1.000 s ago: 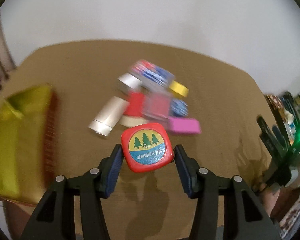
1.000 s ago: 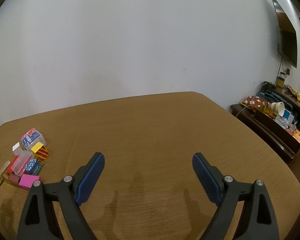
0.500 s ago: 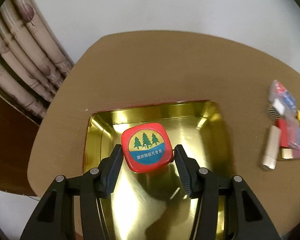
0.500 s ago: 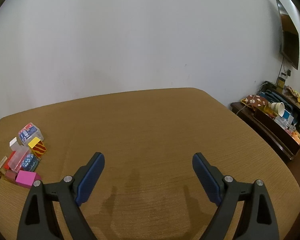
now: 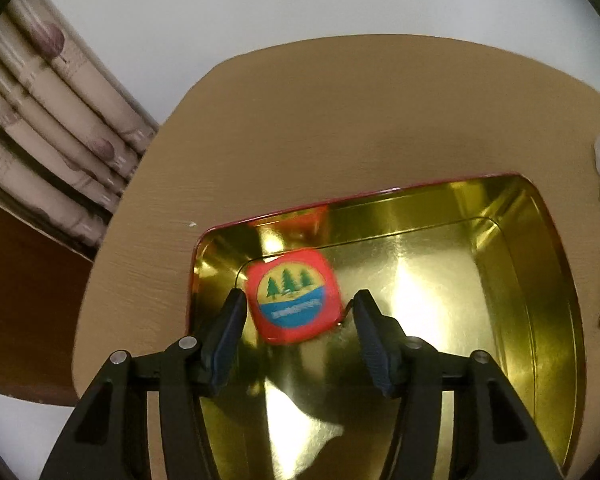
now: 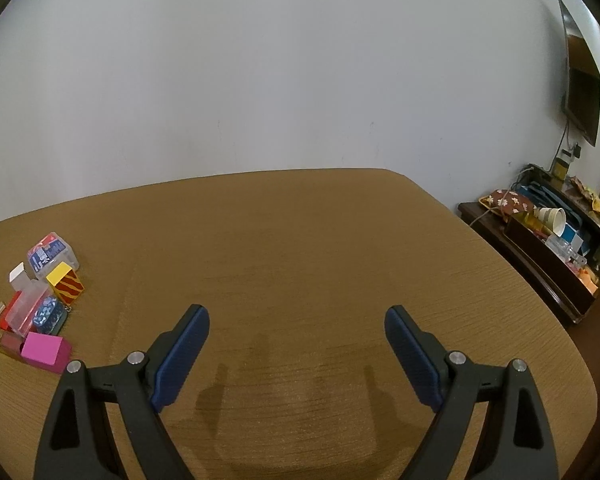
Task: Organize rigid objects
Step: 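Carry the tape measure into the gold tin and release it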
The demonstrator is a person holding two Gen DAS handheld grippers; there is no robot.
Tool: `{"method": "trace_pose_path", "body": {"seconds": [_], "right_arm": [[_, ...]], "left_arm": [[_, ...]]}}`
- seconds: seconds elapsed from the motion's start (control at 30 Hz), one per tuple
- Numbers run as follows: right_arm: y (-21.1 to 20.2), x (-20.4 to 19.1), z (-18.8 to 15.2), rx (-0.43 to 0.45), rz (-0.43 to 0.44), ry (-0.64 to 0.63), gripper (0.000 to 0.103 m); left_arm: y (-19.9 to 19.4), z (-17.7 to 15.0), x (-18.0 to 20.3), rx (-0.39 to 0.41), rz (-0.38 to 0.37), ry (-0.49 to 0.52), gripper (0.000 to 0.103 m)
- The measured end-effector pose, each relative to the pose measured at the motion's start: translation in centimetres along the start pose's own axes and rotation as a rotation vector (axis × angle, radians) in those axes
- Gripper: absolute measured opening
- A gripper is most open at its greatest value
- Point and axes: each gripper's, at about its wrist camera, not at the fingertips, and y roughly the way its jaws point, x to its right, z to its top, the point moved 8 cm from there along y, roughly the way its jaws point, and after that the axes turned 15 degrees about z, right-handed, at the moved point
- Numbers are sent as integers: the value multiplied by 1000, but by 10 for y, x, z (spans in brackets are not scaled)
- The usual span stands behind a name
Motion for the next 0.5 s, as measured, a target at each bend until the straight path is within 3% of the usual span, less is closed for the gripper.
{"method": "trace_pose_path", "body": {"seconds": [0.17,0.27,0.3,0.33,0.4,0.5], "right_arm": [[4,-4,-1,-22,59,-8,92],[11,-26,-3,-91,252,-74,92],[10,-38,-2,-112,314,-112,92],[9,-55,0,-149,403,-163,92],[4,-93,3,-240,544,-310,92],[-4,-140,3,-309,600,-550,92]], "left_arm": [[-35,8,-21,96,-35,-47,62],[-80,-3,-27,158,-97,-104,74],[-97,-11,-28,175,-102,-123,85],[-109,-19,-30,196,-120,-139,89],[-143,-41,-22,229,-169,-170,90],[-164,-75,-14,216,-205,-198,91]]}}
